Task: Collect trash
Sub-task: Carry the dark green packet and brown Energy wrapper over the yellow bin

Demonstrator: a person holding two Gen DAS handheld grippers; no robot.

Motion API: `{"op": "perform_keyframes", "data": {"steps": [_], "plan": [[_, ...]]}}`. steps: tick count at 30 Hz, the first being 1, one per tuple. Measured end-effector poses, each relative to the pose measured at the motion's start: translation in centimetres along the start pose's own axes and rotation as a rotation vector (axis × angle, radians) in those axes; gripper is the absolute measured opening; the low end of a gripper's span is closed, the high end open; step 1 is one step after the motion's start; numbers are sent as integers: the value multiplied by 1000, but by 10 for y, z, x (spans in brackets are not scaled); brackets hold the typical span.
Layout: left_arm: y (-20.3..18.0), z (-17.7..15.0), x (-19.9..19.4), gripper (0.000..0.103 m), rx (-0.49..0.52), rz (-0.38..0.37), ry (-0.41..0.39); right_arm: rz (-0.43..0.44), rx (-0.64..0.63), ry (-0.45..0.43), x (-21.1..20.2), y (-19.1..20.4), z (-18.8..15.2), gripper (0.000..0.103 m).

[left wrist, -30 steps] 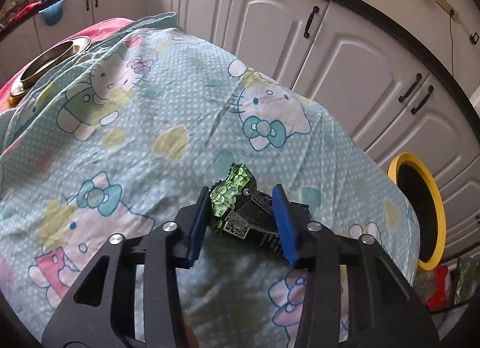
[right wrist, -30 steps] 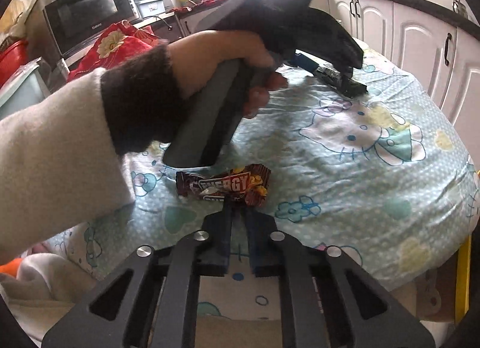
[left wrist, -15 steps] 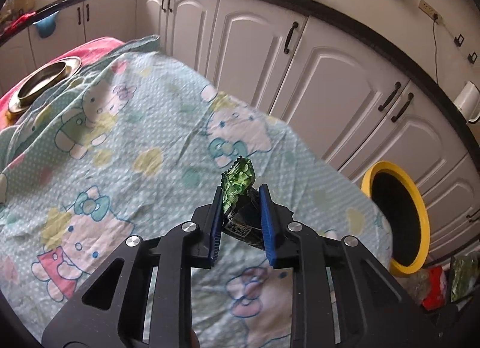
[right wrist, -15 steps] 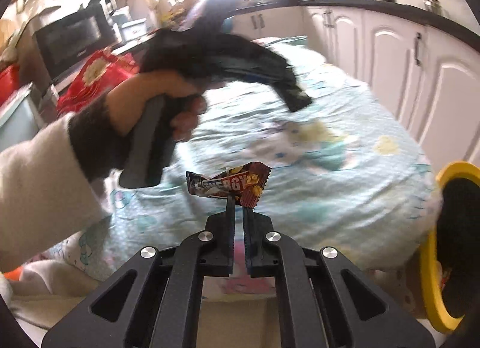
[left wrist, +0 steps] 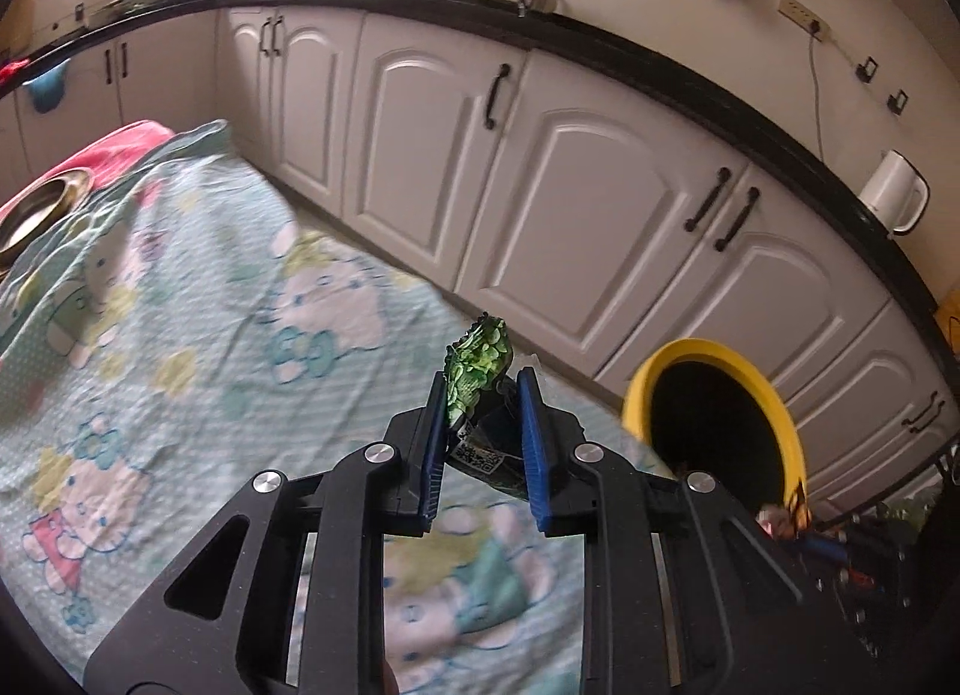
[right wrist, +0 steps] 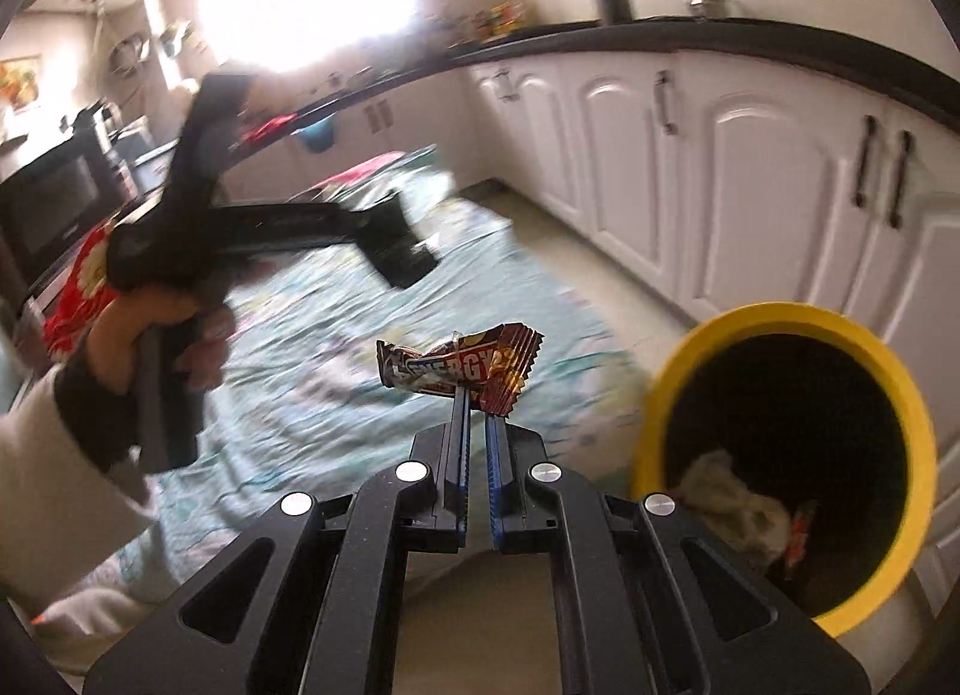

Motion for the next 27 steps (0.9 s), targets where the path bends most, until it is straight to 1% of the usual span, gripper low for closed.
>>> {"op": "perform_keyframes", "data": {"steps": [2,15,21,27], "plan": [[-12,1,4,16,8,-18,0,-39,18,-14,-3,-15,2,5],[-84,-3,32,16,61,-121,19,-184,152,-45,-23,-91,-9,5],[-118,-10,51,16,87,-164,48,-264,180,-28,-26,-119,-21,5],[-146,-17,70,16,114,-200,82,-302,238,11,-25,-148,-39,5]]}}
Point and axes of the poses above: each gripper's, at about its wrist camera, not at the fingertips, and x roughly the way its jaws point, y to its left, z to its top, the point moved 5 cm from there along x, roughly the way its jaws point, and after that the axes turned 8 degrees about -z, right-handed, at the moved point
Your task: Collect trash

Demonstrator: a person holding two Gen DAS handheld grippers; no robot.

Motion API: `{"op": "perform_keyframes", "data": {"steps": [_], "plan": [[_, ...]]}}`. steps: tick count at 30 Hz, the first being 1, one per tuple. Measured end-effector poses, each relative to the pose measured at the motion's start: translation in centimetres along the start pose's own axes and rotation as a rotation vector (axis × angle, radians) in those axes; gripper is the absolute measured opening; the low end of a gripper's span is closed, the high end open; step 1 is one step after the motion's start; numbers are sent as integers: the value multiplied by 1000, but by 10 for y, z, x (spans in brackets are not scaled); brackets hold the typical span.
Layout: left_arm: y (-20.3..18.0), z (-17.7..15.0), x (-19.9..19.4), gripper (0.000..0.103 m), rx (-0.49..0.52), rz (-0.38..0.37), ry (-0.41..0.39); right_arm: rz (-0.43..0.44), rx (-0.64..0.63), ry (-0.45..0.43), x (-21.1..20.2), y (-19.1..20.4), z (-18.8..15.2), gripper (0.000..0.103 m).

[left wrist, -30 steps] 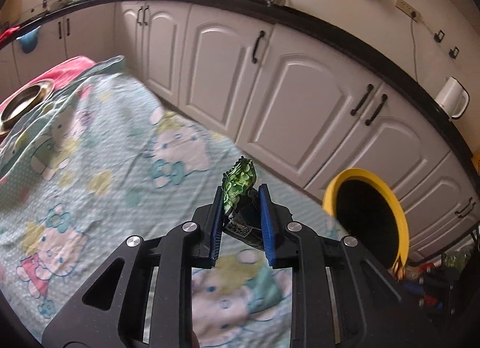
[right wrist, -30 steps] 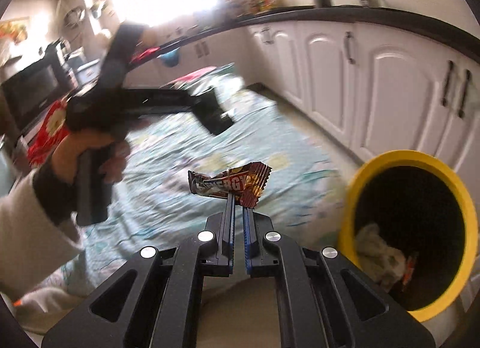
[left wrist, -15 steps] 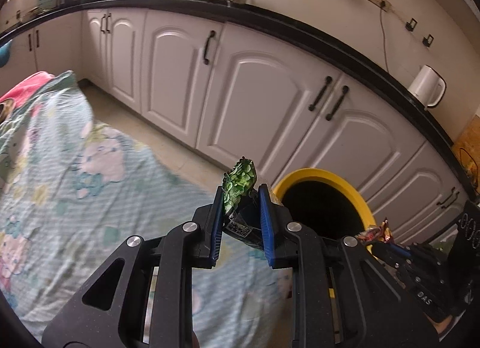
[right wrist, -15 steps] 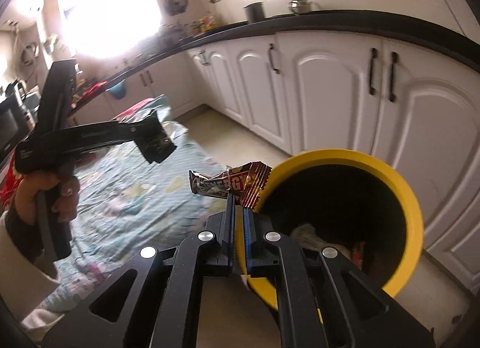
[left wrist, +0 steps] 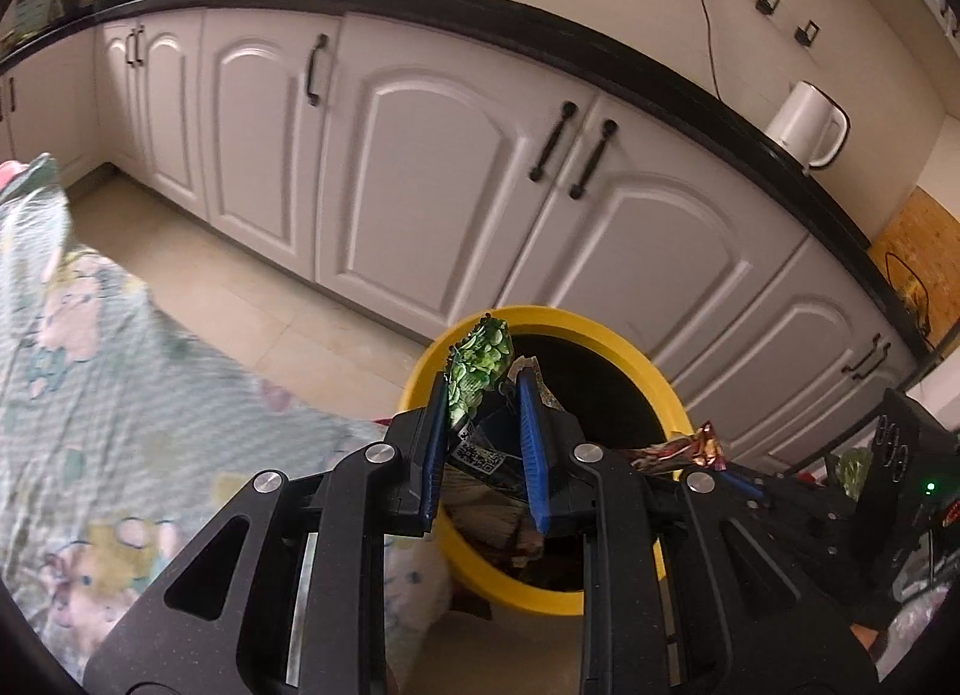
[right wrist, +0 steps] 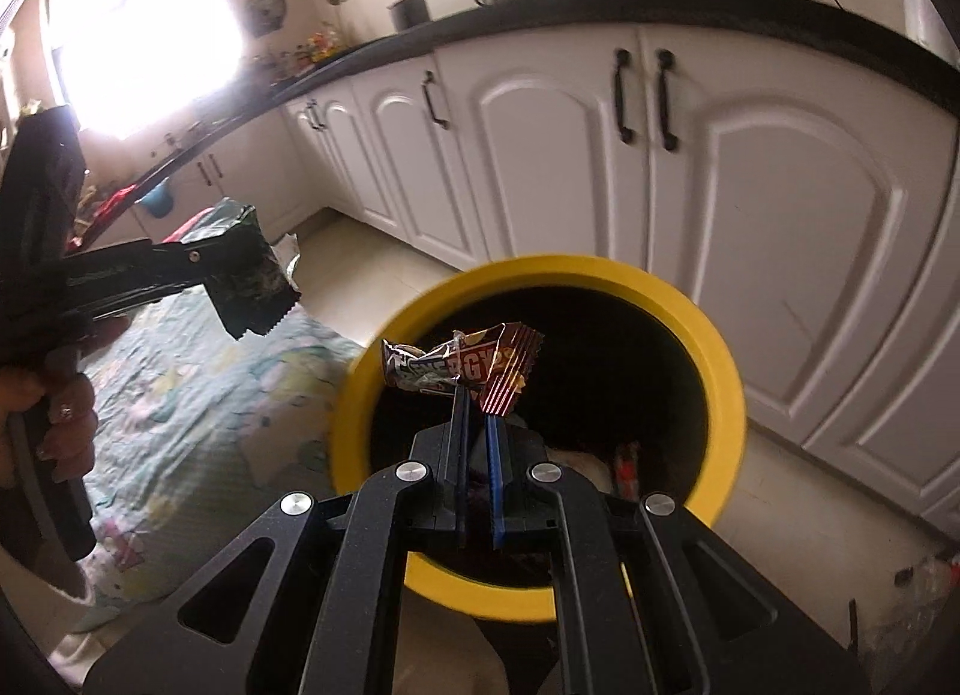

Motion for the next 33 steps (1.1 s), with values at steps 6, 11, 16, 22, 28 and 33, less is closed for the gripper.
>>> {"op": "perform_keyframes", "data": {"steps": [6,11,16,22,28,33], "plan": [[-17,-3,25,16,19,-19,40,-48,12,29,5,-18,-12,9],[-26,-5,40,20,34,-18,71,-54,46,57,10,-30,-19,11],[-29,-6,50,41,35,-7,94,-67,65,58,8,-37,-22,38],[-25,-7,43,67,38,11,87,-100,111,16,-9,-51,-18,57],[-19,-6,11,90,36,47,34,-101,136,-65,-38,-49,-10,86],[-15,-10,-32,92,38,60,-34,-68,131,-114,-62,-30,-6,96]]}}
Point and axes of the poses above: each gripper's, at about its wrist camera, not at the fingertips, and x roughly the way its jaws point, y to its left, z to its top, the point moved 5 cm from there along x, roughly the way its jaws point, and after that the axes turned 8 degrees about -z, right-handed, at the moved point
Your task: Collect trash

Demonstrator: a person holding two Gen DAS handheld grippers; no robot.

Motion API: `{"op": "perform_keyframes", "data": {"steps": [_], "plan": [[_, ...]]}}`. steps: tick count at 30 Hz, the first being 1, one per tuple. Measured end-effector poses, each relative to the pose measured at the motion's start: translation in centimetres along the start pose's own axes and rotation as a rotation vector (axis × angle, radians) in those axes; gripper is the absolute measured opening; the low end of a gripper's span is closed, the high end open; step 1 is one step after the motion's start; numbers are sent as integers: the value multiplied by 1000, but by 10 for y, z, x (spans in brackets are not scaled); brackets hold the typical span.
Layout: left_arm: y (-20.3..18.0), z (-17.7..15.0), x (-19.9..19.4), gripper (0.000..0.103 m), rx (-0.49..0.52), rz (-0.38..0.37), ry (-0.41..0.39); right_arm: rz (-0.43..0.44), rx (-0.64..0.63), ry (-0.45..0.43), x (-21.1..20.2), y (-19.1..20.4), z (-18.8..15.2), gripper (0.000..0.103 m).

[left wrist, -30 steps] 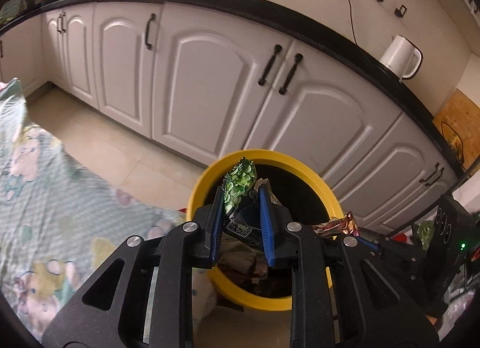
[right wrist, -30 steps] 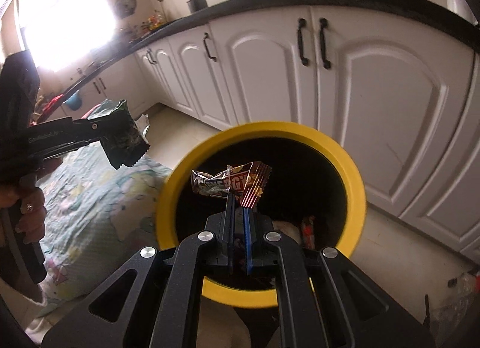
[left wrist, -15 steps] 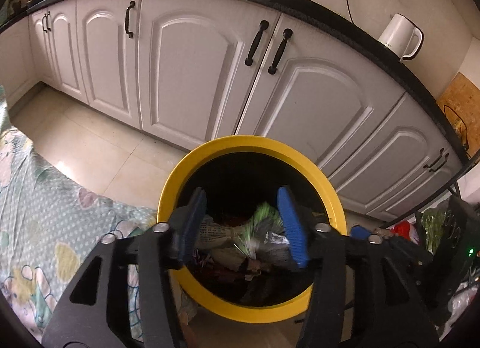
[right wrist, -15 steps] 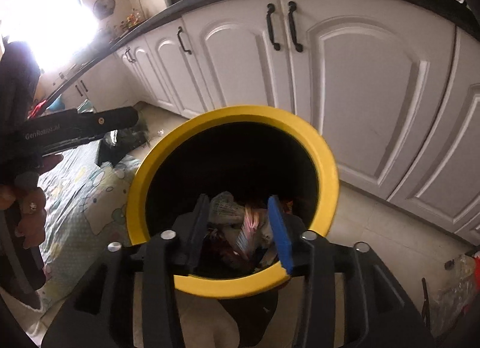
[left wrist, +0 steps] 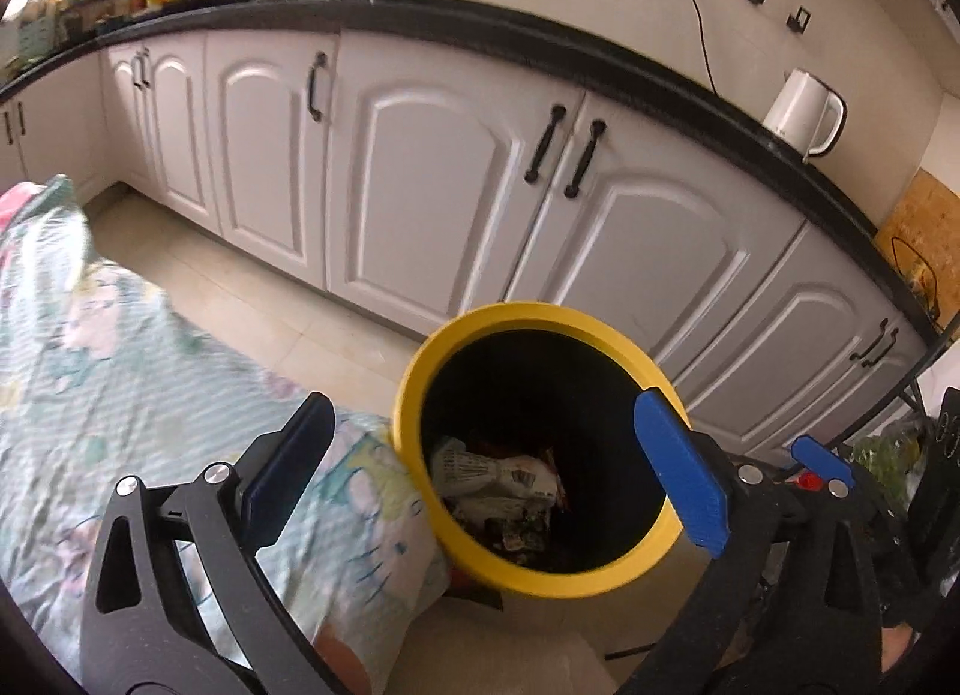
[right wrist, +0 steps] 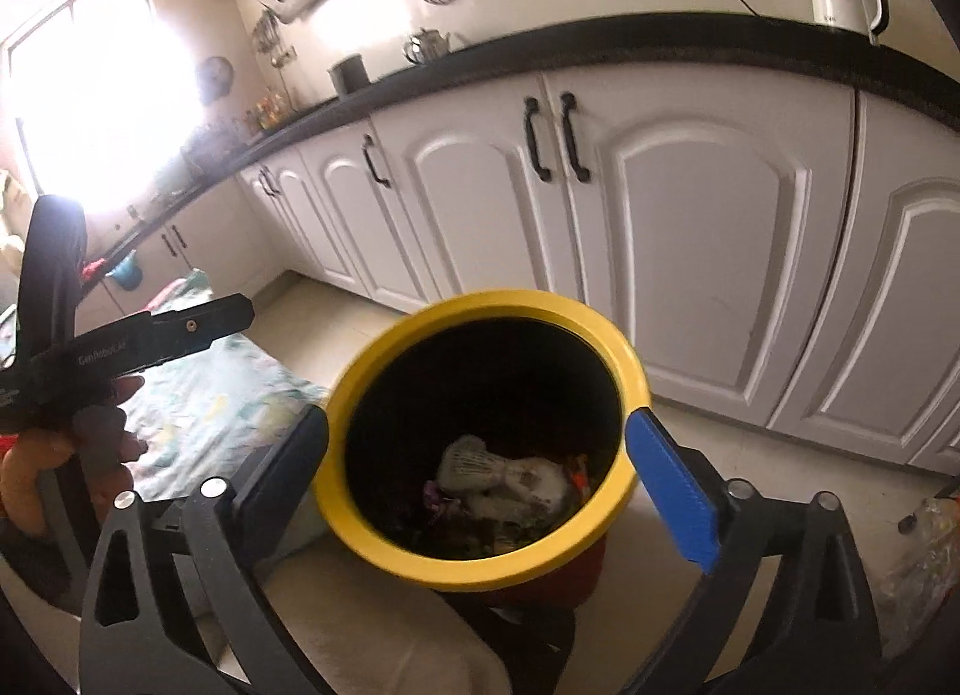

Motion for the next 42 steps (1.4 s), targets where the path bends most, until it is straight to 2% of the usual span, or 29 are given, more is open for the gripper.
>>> {"op": "perform_keyframes", "data": {"steps": [8,17,21,24,27,31,35,42], "plan": [[15,-21,-61,92,9,55,-77,16,-14,-44,-29,29,-1,97],[27,-46,-115,92,-4,131,-149,35,-40,-56,-44,52,-18,97],[29,-61,-133,92,3,169,-184,46,-93,-77,-53,69,-29,97],[26,-71,-146,92,29,206,-224,62,-122,-131,-64,81,-35,97],[22,-78,-156,92,47,223,-271,61,-98,-215,-75,86,-38,97],[15,-95,-169,92,77,254,-330,38,-92,-319,-84,92,-42,97],[14,-105,-172,92,63,240,-344,-24,-166,-408,-87,99,-47,97],[16,-108,-176,92,47,243,-360,-17,-182,-419,-85,100,-48,97]]}}
Point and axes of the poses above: each gripper's, at about its wrist camera, not at the fingertips, and x roughly the way its jaws point, y to its left, z to its top, the point moved 5 cm from there along x, roughly the way its jaws point, and after that the axes turned 8 degrees about -z, right-handed, at the moved point
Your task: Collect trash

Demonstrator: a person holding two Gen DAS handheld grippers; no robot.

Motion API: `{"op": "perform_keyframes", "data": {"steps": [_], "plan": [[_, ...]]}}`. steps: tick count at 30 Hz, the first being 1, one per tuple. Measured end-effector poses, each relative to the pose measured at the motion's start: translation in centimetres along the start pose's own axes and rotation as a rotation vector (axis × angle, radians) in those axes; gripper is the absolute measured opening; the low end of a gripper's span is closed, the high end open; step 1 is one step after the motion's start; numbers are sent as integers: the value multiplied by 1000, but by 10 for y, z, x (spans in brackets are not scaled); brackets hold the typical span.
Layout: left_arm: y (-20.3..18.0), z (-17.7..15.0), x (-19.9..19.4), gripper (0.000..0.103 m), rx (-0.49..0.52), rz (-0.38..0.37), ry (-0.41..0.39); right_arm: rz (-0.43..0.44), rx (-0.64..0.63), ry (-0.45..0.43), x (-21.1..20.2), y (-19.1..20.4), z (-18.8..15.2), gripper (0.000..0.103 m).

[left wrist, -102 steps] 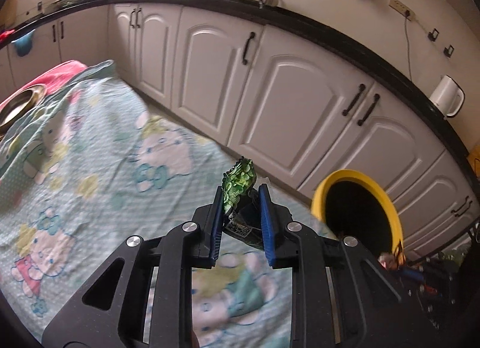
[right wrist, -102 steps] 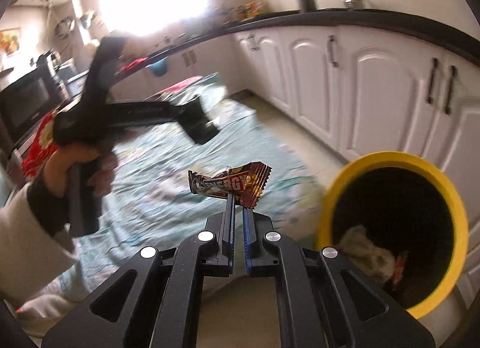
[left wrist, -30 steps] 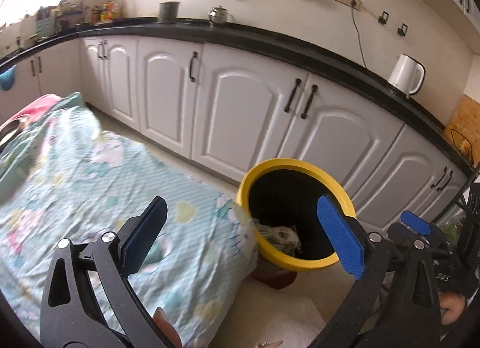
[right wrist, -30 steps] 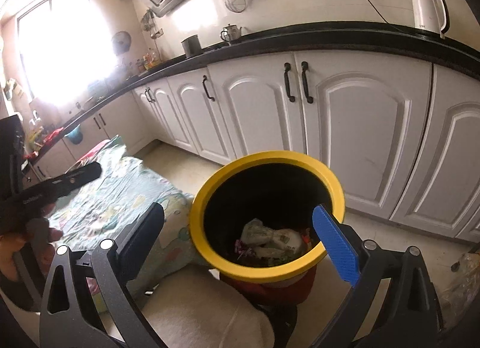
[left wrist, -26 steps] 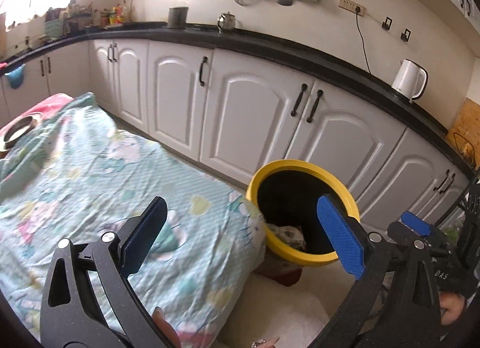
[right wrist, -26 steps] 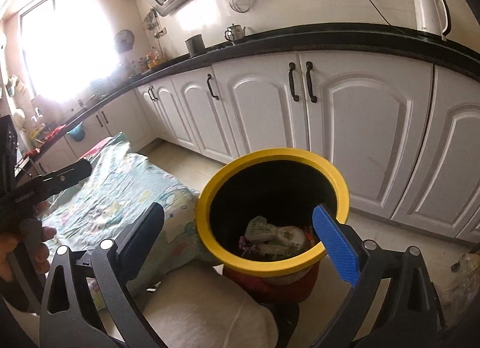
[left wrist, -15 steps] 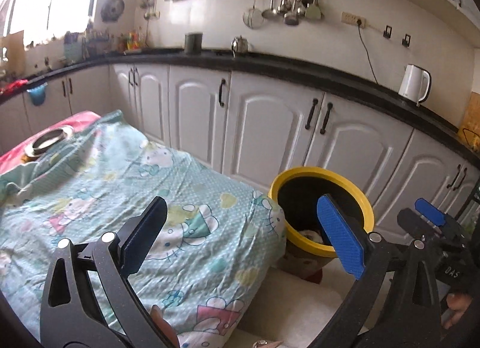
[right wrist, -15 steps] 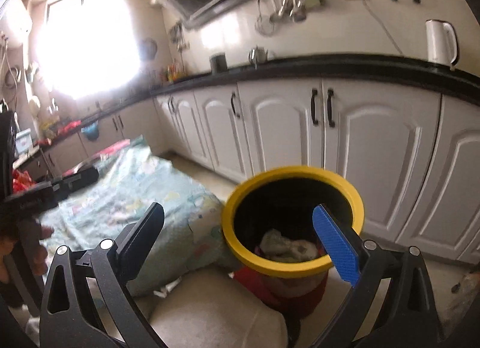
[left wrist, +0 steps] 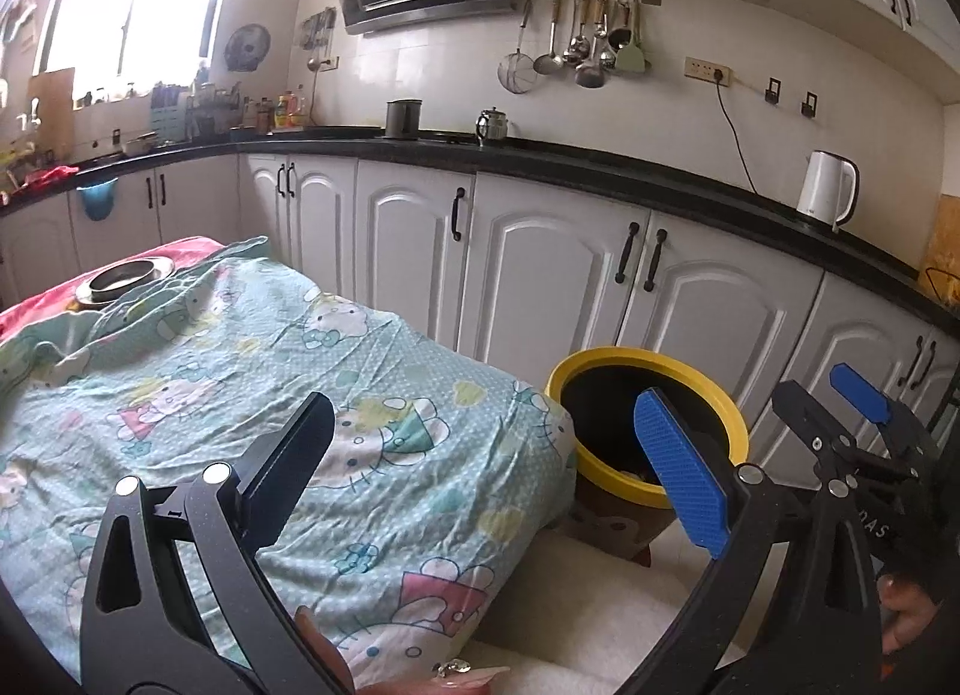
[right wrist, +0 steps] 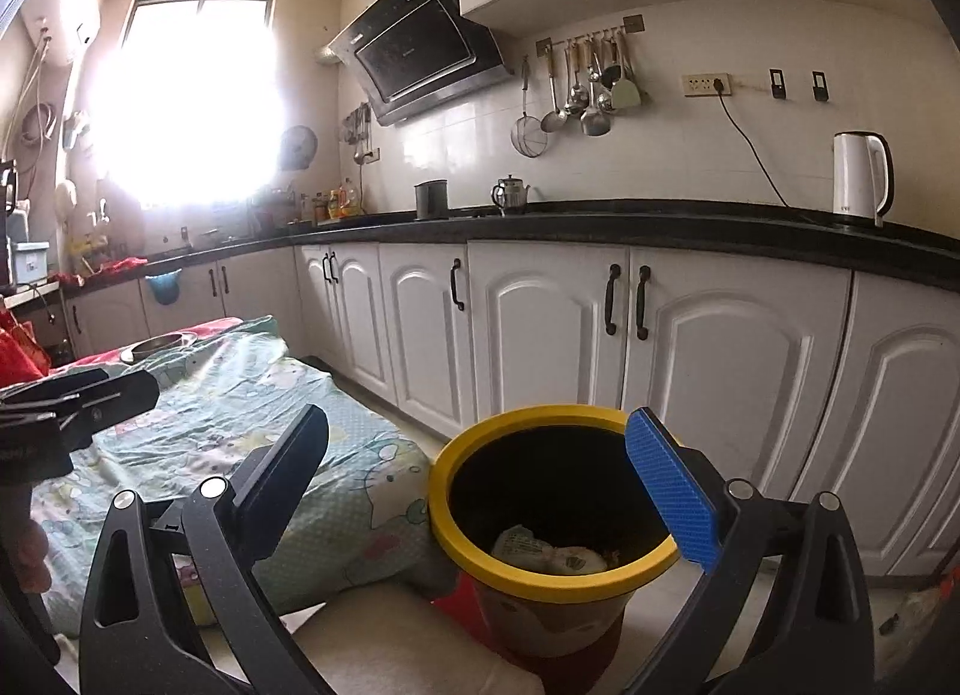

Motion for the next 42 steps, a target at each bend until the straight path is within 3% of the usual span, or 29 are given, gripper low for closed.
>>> {"op": "perform_keyframes", "data": {"steps": [42], "plan": [[0,4,-4,92,-3,21,-18,17,-21,-10,-6,7,-2,97]]}}
Point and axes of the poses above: each gripper's, at about its wrist camera, not at the fingertips, and x roughly the way its jaws point, y to its left, z to its top, the point moved 5 cm from there along x, roughly the way its jaws point, and after that the axes turned 8 degrees about -z, right-handed, at the moved point
